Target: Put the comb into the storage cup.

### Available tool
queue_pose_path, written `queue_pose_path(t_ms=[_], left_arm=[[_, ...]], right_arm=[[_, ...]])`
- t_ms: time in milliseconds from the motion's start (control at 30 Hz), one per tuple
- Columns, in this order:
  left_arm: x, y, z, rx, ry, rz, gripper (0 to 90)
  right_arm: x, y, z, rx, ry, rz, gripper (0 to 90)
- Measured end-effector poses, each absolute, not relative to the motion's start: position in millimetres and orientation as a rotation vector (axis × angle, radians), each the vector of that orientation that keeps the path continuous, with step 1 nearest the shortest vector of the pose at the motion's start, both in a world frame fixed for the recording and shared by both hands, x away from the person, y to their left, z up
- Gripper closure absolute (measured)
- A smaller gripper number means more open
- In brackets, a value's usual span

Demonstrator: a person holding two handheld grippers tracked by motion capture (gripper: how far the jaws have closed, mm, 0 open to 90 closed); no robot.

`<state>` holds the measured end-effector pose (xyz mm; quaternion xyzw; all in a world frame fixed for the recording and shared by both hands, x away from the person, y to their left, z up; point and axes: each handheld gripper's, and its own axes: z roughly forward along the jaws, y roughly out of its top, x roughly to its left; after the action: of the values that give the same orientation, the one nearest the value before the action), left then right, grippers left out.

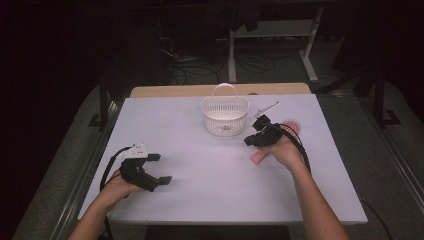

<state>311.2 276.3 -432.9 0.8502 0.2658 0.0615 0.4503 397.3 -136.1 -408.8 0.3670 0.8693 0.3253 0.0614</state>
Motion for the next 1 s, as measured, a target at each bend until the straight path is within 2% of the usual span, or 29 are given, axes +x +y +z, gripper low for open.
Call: queue_pose_path(t_ms=[133,1000], left_arm=[[311.3,276.7,-432.7,2.100,0.658,0.153,0.0],[312.0,277.7,-433.1,2.100,0.662,0.153,0.0]], right_arm=[[397.3,-135.1,-412.2,1.098,2.648,0.958,88.5],[396.7,-128.0,-432.9,1.108,2.735,0.812,88.9]])
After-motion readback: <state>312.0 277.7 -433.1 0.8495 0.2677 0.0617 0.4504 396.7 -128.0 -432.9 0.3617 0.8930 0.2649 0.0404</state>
